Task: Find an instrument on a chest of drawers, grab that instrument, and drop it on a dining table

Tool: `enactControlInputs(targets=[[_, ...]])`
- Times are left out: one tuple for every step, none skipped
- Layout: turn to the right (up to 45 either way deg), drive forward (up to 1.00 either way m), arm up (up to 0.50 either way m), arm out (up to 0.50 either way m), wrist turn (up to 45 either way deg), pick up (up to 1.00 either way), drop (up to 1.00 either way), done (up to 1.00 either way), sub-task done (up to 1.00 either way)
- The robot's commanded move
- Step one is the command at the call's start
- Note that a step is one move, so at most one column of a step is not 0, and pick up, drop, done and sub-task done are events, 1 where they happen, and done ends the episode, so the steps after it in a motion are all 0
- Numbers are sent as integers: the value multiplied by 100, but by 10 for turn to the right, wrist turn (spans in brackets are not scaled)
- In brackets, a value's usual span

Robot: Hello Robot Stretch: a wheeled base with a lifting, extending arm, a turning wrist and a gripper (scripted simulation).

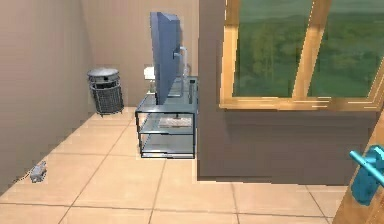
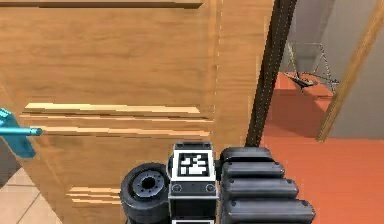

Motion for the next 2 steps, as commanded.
enactControlInputs(targets=[[0, 85, 0, 0, 0, 0, 0, 0, 0], [390, 0, 0, 0, 0, 0, 0, 0, 0]])
